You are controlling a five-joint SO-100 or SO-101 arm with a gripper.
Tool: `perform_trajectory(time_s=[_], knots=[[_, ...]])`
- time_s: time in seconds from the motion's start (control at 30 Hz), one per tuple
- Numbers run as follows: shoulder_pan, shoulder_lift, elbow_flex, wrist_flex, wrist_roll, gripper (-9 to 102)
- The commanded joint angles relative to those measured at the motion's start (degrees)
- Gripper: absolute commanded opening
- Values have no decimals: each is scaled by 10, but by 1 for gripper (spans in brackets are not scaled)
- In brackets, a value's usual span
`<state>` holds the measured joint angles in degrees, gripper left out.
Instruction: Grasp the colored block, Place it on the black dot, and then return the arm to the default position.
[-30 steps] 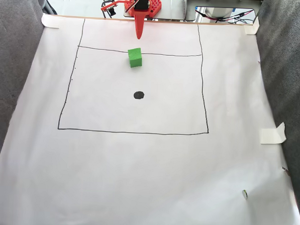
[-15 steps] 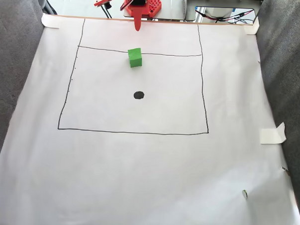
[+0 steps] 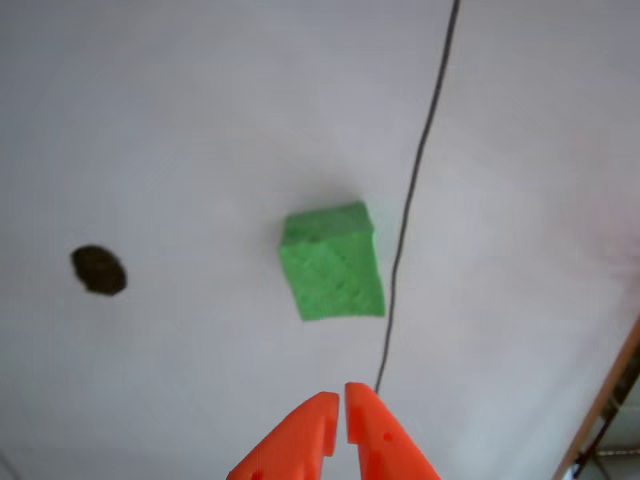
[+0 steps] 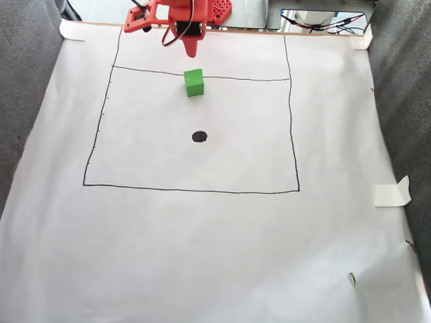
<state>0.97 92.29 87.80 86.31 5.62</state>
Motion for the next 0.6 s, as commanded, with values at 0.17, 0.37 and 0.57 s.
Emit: perform_trajectory(time_s=[0.17, 0.37, 0.57], knots=[[4, -2, -18, -5, -23, 0], [1, -7, -12, -6, -37, 0], [11, -11, 18, -54, -56, 0]])
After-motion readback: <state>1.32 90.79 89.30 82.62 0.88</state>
